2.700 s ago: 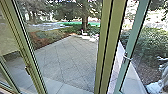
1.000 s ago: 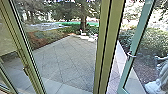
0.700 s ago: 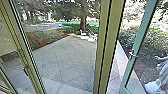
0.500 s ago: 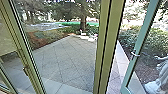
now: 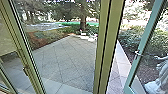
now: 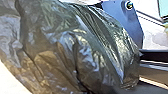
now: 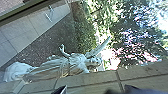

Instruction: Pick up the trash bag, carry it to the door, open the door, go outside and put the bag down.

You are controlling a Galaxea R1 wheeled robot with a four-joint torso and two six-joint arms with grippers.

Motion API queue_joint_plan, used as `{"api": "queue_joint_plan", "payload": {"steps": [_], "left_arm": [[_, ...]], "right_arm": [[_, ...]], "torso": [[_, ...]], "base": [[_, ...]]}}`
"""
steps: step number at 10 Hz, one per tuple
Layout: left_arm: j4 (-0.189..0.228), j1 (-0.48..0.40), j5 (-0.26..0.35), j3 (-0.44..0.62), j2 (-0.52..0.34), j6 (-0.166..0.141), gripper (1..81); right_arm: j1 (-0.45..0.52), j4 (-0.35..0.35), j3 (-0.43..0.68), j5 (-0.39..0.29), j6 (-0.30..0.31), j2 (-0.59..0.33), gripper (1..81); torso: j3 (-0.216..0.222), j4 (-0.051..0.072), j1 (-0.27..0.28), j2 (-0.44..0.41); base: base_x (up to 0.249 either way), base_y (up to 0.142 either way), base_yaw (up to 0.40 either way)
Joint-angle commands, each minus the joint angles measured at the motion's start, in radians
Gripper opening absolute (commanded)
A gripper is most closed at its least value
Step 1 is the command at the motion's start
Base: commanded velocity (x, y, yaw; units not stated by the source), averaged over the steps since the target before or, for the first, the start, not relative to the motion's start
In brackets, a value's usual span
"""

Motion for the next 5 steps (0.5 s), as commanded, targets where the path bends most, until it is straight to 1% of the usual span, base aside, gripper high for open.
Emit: {"api": "queue_joint_plan", "payload": {"steps": [1,3,4,5], "left_arm": [[-0.009,-0.041,0.061,0.009,0.003,-0.002,1.0],[-0.011,-0.041,0.059,0.007,0.0,-0.002,1.0],[-0.011,-0.041,0.059,0.007,-0.003,-0.002,1.0],[-0.011,-0.038,0.059,0.007,-0.003,-0.002,1.0]], "right_arm": [[0.188,0.038,-0.006,-0.064,0.007,0.017,81.1],[0.204,0.185,0.007,-0.15,0.007,0.064,81.1],[0.218,0.287,0.011,-0.244,0.007,0.098,81.1],[0.234,0.362,0.014,-0.295,0.007,0.115,81.1]], "torso": [[0.0,0.0,0.0,0.0],[0.0,0.0,0.0,0.0],[0.0,0.0,0.0,0.0],[0.0,0.0,0.0,0.0]], "base": [[0.0,0.0,0.0],[0.0,0.0,0.0],[0.0,0.0,0.0],[0.0,0.0,0.0]]}}
